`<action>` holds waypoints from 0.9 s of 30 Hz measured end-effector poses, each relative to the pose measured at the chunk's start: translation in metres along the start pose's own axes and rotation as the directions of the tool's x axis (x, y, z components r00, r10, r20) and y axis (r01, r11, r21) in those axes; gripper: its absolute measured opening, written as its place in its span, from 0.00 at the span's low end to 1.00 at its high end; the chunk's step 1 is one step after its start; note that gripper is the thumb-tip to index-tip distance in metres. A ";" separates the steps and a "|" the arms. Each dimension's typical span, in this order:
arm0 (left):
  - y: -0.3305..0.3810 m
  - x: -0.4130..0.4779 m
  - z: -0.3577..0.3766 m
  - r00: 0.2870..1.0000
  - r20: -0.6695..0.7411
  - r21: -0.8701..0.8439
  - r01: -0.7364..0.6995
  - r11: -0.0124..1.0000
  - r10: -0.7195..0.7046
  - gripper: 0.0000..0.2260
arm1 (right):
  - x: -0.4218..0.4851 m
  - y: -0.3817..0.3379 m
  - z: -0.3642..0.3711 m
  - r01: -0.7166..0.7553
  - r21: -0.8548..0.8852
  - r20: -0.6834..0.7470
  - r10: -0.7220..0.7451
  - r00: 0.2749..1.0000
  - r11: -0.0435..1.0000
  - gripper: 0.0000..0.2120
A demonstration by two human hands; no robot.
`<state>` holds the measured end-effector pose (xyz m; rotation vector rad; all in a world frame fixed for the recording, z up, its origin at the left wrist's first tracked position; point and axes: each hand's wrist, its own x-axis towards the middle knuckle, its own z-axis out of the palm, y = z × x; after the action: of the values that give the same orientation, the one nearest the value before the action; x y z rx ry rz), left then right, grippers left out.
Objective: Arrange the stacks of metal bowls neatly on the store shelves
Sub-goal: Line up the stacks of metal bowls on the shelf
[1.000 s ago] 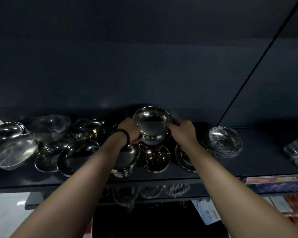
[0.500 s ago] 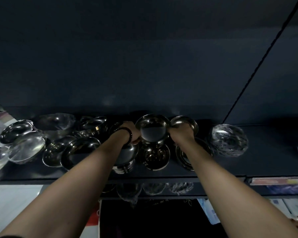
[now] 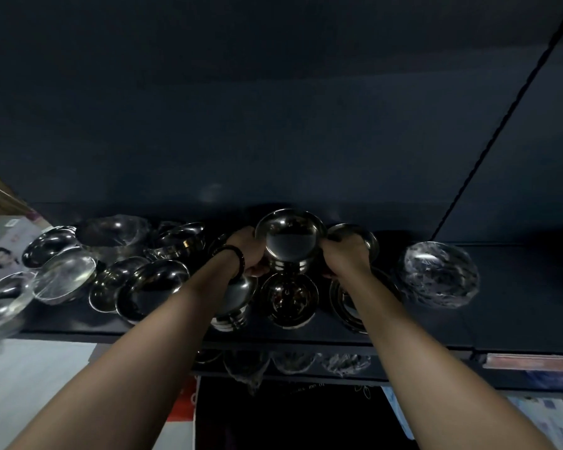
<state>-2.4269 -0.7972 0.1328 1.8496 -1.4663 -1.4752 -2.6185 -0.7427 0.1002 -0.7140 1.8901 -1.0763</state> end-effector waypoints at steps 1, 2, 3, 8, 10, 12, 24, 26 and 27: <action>0.000 -0.003 -0.002 1.000 -0.017 -0.017 -0.018 1.000 0.018 0.16 | 0.001 -0.002 -0.002 0.028 0.022 -0.005 -0.027 1.000 0.999 0.12; 0.000 -0.006 -0.005 0.999 -0.035 -0.062 -0.023 0.998 0.021 0.15 | -0.001 -0.004 -0.004 0.050 0.040 0.000 -0.050 0.999 0.998 0.09; -0.002 -0.009 -0.010 0.999 -0.047 -0.115 -0.026 0.993 0.021 0.13 | -0.003 -0.007 -0.005 0.074 0.060 0.017 -0.075 0.997 0.995 0.08; -0.017 -0.036 -0.041 0.991 -0.114 -0.270 -0.096 0.958 0.067 0.12 | -0.015 -0.020 0.001 0.121 0.123 0.139 -0.138 0.981 0.985 0.14; -0.025 -0.045 -0.054 0.979 -0.184 -0.276 -0.132 0.952 0.082 0.11 | -0.021 -0.022 0.009 0.144 0.125 0.164 -0.164 0.973 0.982 0.21; -0.034 -0.051 -0.063 0.968 -0.234 -0.277 -0.151 0.949 0.086 0.09 | -0.031 -0.023 0.019 0.173 0.135 0.172 -0.195 0.966 0.976 0.21; -0.091 -0.056 -0.117 0.958 -0.260 -0.388 -0.216 0.896 0.119 0.12 | -0.086 -0.014 0.078 0.251 0.097 0.103 -0.261 0.960 0.963 0.21; -0.105 -0.058 -0.124 0.968 -0.222 -0.386 -0.193 0.902 0.112 0.10 | -0.095 -0.010 0.085 0.244 0.098 0.084 -0.253 0.964 0.965 0.13; -0.110 -0.059 -0.126 0.968 -0.224 -0.369 -0.190 0.910 0.112 0.09 | -0.100 -0.009 0.089 0.243 0.109 0.084 -0.253 0.964 0.964 0.10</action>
<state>-2.2588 -0.7412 0.1258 1.5523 -1.1003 -1.3455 -2.4912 -0.7052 0.1197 -0.9483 1.6841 -1.2578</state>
